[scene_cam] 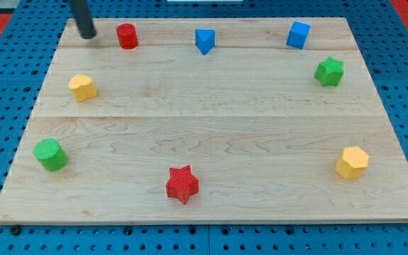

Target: Push the yellow heart to the top left

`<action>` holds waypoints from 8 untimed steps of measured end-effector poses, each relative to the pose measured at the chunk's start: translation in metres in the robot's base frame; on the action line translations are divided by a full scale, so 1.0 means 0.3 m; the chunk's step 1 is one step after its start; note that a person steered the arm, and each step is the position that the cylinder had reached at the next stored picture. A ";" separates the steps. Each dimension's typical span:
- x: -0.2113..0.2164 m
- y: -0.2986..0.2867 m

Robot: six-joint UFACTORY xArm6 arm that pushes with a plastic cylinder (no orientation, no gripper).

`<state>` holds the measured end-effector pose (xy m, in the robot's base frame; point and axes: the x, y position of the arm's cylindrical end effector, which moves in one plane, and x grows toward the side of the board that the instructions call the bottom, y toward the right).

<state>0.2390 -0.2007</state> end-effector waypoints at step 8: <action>0.418 -0.055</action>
<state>0.3644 -0.2172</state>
